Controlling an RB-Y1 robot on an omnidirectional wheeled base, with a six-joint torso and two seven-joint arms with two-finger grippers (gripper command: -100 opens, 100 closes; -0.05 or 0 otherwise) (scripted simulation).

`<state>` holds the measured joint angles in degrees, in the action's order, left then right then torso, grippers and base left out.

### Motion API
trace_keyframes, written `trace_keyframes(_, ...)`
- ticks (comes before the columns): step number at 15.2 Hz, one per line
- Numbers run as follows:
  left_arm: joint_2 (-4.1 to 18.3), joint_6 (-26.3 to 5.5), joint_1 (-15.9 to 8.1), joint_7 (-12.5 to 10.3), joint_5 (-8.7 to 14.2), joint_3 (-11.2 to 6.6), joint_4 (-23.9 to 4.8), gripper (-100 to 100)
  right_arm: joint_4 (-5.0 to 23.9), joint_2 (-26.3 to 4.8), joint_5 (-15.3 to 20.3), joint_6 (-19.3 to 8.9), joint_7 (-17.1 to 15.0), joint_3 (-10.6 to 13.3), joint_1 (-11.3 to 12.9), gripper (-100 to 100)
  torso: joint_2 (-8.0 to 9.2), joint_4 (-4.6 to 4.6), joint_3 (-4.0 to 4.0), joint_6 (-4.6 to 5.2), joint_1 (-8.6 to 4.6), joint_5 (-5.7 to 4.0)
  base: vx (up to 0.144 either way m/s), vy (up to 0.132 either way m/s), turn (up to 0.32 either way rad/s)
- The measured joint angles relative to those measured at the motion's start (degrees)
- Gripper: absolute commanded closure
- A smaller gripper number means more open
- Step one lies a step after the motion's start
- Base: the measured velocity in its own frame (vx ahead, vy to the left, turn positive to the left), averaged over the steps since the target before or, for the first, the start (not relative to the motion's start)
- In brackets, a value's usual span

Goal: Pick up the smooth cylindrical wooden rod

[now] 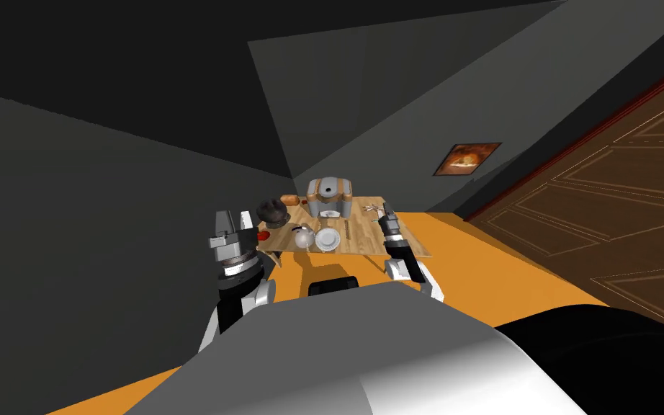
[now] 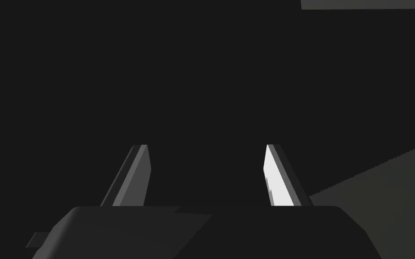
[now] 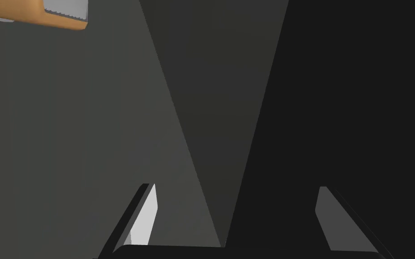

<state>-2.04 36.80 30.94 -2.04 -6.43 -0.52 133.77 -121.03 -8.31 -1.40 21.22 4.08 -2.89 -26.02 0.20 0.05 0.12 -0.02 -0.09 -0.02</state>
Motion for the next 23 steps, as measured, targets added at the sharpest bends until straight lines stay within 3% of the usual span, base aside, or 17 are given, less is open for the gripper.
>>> trace_keyframes(12,0.00,0.00,0.00,0.00,0.00,0.00,0.00,0,12.61,-8.69,-6.46,-11.53,8.36,-0.26,6.23,-100,-0.13,-0.03,-0.08,-0.01,-0.03,-0.01,-0.032,-0.012,0.188)
trace_keyframes(23,0.00,0.00,0.01,0.00,0.00,0.00,0.00,0,24.92,-14.31,-11.97,-22.49,16.61,-0.03,11.95,-100,-0.19,-0.04,-0.11,0.01,-0.02,0.00,-0.017,-0.011,0.175)
